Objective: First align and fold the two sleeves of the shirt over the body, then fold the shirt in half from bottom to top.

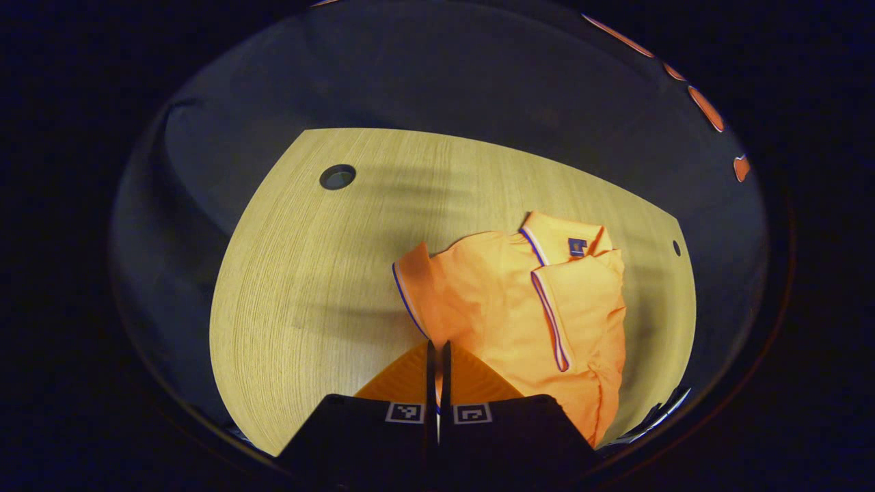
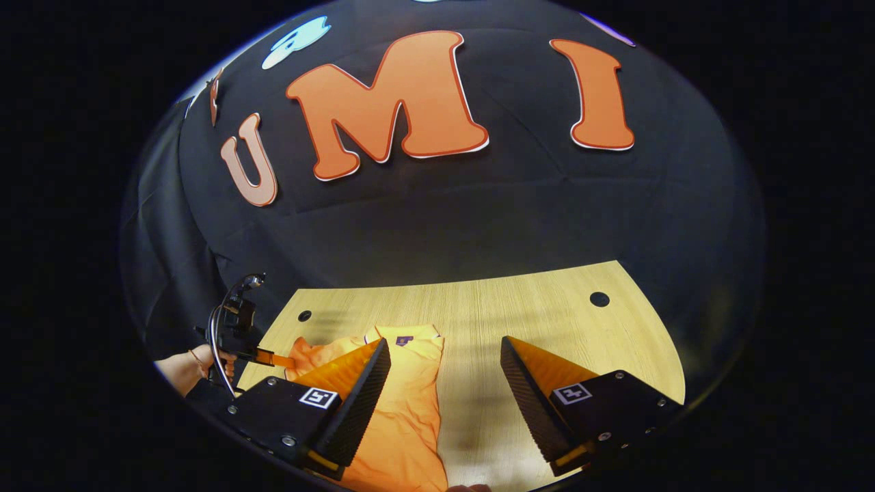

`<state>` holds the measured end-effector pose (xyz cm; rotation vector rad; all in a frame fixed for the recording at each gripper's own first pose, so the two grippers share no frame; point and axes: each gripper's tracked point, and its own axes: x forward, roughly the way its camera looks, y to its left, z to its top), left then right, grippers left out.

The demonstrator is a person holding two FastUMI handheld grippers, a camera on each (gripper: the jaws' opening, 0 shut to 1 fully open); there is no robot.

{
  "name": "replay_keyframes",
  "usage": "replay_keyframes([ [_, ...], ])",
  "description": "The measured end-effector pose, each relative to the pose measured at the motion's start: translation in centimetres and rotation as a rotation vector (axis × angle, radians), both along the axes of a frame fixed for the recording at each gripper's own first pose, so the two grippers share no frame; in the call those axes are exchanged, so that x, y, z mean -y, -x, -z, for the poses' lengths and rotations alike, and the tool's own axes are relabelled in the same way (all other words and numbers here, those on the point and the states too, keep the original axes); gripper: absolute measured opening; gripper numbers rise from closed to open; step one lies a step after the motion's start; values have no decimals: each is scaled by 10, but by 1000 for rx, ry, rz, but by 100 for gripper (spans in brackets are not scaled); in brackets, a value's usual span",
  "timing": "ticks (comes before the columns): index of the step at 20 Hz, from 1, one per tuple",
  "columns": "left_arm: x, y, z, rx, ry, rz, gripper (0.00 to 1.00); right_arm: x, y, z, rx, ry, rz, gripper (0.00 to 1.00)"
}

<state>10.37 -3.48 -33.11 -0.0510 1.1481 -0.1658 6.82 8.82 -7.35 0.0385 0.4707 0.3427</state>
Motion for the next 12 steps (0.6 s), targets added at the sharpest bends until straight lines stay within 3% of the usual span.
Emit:
replay_keyframes([
  [5,64,4,-24,7,47,94,1,13,-3,-19,98,3,27,98],
  [12,152,10,-11,-42,56,211,1,28,-3,-33,189,40,39,98],
])
